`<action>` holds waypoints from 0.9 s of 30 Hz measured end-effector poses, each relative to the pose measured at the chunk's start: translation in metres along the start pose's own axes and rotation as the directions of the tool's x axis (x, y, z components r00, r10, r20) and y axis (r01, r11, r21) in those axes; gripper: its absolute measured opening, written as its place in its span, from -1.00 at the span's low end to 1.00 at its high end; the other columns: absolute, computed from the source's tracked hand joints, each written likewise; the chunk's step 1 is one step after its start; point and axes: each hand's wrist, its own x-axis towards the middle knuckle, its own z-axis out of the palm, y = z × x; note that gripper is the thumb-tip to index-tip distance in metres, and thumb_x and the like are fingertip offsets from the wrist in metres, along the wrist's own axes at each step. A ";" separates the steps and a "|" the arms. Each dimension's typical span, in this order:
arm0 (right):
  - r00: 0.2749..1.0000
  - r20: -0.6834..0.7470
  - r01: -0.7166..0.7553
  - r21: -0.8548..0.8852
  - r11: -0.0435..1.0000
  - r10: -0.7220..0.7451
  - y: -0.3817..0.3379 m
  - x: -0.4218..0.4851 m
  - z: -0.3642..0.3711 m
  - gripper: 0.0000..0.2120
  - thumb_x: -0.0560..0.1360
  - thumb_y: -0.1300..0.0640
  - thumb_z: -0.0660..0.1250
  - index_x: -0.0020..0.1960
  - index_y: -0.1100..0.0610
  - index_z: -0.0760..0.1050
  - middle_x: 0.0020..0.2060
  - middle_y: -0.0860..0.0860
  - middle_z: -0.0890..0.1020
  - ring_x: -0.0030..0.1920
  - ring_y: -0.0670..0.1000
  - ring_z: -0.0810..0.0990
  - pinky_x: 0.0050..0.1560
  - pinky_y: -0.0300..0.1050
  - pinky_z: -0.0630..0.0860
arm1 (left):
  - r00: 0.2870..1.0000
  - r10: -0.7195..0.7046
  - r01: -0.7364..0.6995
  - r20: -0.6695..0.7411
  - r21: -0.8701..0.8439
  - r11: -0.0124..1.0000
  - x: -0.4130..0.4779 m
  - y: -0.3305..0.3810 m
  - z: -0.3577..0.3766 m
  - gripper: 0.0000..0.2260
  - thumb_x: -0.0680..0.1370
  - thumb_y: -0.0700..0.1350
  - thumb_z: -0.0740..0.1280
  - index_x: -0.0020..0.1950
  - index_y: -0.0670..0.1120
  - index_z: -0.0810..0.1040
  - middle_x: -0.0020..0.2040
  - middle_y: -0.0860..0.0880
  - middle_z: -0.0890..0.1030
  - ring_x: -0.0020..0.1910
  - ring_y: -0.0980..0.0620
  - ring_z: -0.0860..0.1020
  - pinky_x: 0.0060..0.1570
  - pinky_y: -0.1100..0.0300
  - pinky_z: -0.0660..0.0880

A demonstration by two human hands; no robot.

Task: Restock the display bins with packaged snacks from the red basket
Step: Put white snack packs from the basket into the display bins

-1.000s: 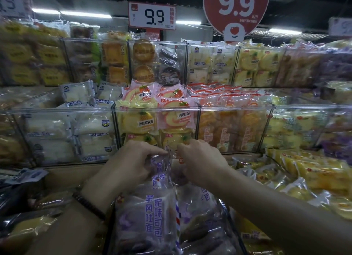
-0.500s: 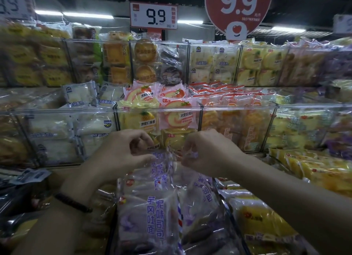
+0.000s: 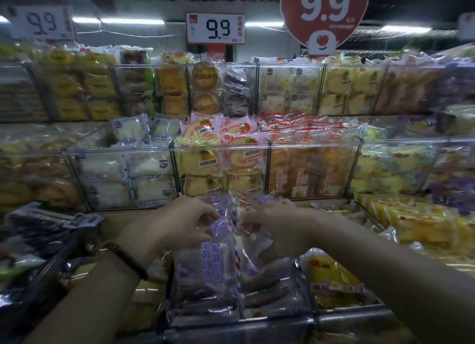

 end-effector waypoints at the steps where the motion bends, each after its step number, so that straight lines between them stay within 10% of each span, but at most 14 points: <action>1: 0.999 -0.026 -0.022 -0.009 1.000 0.022 -0.001 -0.002 0.002 -0.37 0.43 -0.34 0.44 0.43 -0.20 0.39 0.29 -0.16 0.54 0.32 0.00 0.44 0.30 0.14 0.24 | 1.000 -0.009 0.009 -0.006 0.034 0.999 0.002 0.001 0.001 -0.64 0.56 0.01 0.51 0.35 0.10 0.62 0.13 0.13 0.65 0.07 0.15 0.60 0.14 0.20 0.56; 11: 0.911 -0.298 -0.301 -0.007 0.954 0.285 -0.015 -0.004 0.002 -0.61 0.55 -0.01 0.47 0.31 0.01 0.44 0.15 0.01 0.61 0.31 0.14 0.42 0.06 0.15 0.59 | 0.983 -0.092 0.097 -0.159 0.026 0.995 -0.002 0.017 0.013 -0.69 0.58 -0.14 0.47 0.29 0.09 0.59 0.15 0.09 0.61 0.08 0.07 0.58 0.07 0.09 0.58; 16: 0.848 -0.440 -0.351 -0.046 0.935 0.296 -0.017 -0.001 0.002 -0.34 0.48 0.36 0.40 0.45 -0.03 0.25 0.12 0.11 0.57 0.22 0.19 0.44 -0.08 0.08 0.55 | 0.926 -0.130 0.168 -0.354 0.079 0.983 -0.012 0.025 0.020 -0.53 0.57 -0.16 0.49 0.41 0.19 0.52 0.21 0.09 0.61 0.16 0.00 0.55 0.16 0.05 0.54; 23: 0.869 -0.390 -0.350 -0.048 0.936 0.305 -0.024 0.006 0.024 -0.11 0.50 0.27 0.46 0.59 -0.22 0.05 0.34 0.16 0.46 0.37 0.25 0.37 0.06 0.14 0.60 | 0.890 -0.134 0.202 -0.437 0.115 0.973 -0.009 0.025 0.034 -0.46 0.62 -0.05 0.43 0.51 0.35 0.38 0.36 0.13 0.57 0.32 -0.02 0.50 0.36 -0.02 0.39; 27: 0.865 -0.409 -0.314 0.009 0.949 0.291 -0.028 0.010 0.021 -0.33 0.50 0.26 0.48 0.51 -0.13 0.35 0.29 0.14 0.52 0.31 0.22 0.42 0.07 0.14 0.59 | 0.891 -0.122 0.203 -0.437 0.142 0.969 -0.009 0.021 0.032 -0.46 0.62 -0.03 0.43 0.51 0.37 0.36 0.37 0.13 0.57 0.31 -0.03 0.51 0.33 -0.05 0.43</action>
